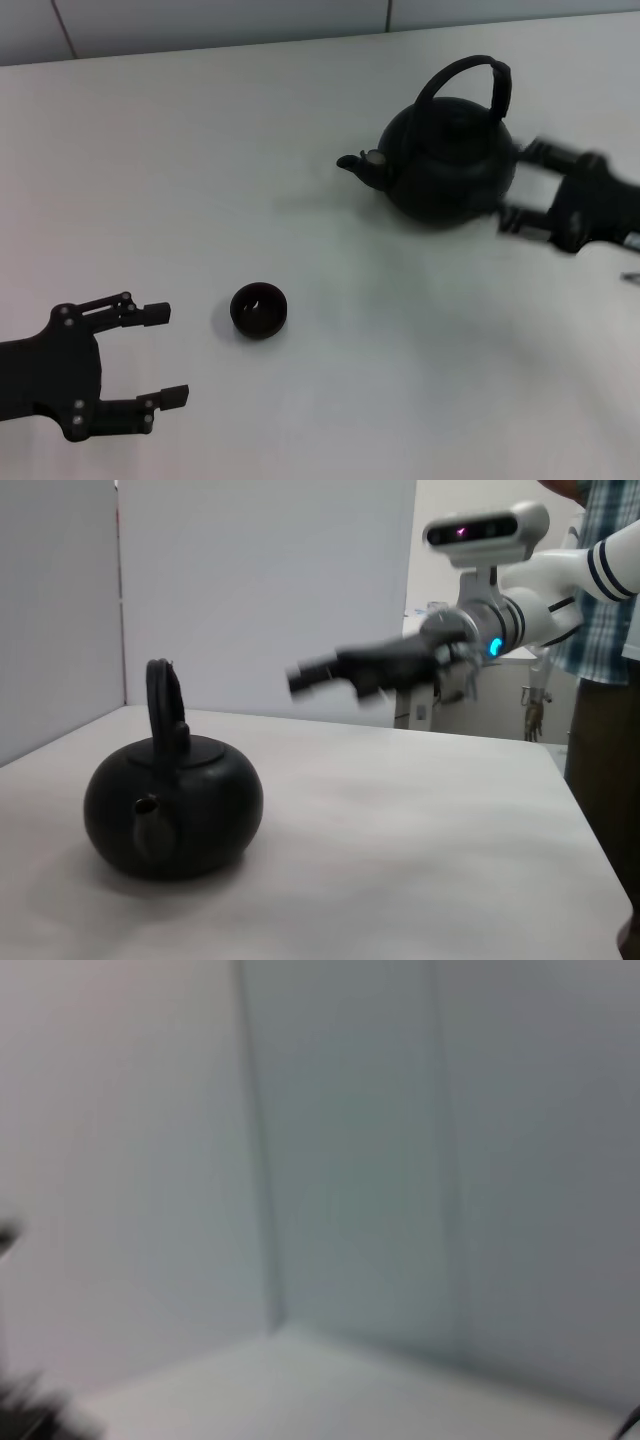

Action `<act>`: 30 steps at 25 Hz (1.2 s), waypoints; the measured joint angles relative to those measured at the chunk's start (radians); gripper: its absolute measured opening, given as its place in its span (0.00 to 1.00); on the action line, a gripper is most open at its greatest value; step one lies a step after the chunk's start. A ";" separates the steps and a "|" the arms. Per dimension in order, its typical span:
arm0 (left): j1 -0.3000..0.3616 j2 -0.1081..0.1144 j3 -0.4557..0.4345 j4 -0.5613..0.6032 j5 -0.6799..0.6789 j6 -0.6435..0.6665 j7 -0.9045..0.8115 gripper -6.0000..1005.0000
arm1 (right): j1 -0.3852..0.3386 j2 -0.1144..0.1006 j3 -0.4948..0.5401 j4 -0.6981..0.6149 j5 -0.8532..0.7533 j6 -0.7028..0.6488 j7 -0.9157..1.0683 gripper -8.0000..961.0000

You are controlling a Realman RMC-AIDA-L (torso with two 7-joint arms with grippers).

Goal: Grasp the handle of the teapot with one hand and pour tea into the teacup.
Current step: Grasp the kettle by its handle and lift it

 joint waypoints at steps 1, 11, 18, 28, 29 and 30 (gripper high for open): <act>0.000 0.000 0.000 0.001 0.002 0.002 0.000 0.82 | -0.012 0.000 0.002 0.014 0.061 0.009 -0.022 0.79; 0.002 -0.003 -0.002 0.006 0.002 0.008 -0.001 0.82 | 0.006 -0.003 0.088 0.207 0.326 0.273 -0.198 0.79; -0.003 -0.003 -0.002 0.006 0.003 0.004 -0.002 0.82 | 0.088 -0.002 0.114 0.310 0.339 0.378 -0.235 0.79; -0.007 -0.003 -0.004 0.015 0.004 0.007 -0.002 0.82 | 0.193 -0.003 0.103 0.426 0.330 0.458 -0.300 0.79; -0.007 -0.003 -0.004 0.015 0.004 0.007 -0.002 0.82 | 0.200 -0.004 0.103 0.434 0.330 0.483 -0.300 0.79; -0.007 -0.003 -0.004 0.017 0.004 0.007 -0.002 0.82 | 0.200 -0.004 0.103 0.434 0.330 0.483 -0.300 0.79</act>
